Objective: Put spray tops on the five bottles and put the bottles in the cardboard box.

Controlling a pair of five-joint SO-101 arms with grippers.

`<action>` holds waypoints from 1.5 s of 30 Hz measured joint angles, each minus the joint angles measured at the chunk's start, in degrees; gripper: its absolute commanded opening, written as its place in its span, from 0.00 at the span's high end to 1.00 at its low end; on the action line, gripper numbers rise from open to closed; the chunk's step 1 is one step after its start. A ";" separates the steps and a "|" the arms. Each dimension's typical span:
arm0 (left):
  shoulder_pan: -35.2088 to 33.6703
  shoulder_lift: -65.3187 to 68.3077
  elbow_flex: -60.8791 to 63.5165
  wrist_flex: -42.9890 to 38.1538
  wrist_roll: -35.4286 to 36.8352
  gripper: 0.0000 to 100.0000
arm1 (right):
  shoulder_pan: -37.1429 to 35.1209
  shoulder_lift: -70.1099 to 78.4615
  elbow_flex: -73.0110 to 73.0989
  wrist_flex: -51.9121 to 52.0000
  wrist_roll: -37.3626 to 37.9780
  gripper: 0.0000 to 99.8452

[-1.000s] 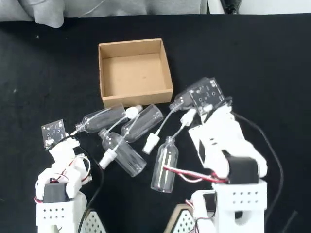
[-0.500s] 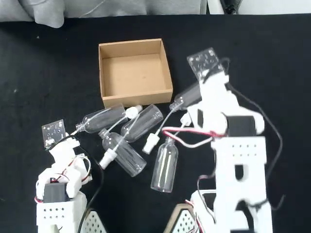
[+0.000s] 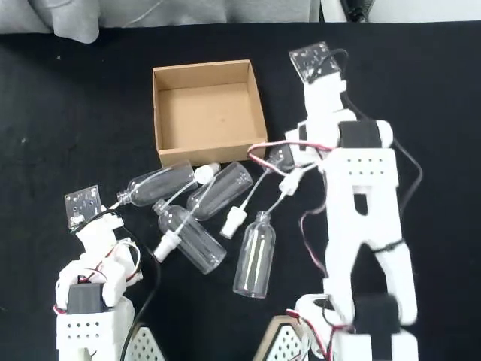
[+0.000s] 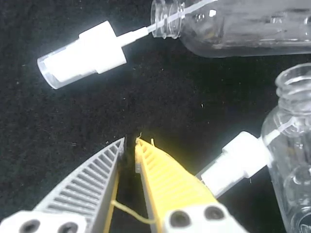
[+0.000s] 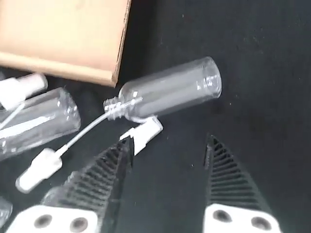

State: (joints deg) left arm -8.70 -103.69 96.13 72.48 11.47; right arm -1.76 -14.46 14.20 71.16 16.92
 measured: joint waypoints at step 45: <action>0.00 0.00 0.00 0.00 0.00 0.97 | 3.96 39.30 -21.45 -16.09 -0.26 0.80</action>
State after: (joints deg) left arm -8.70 -103.69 96.13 72.48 11.47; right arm 2.20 24.84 -7.25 55.08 16.66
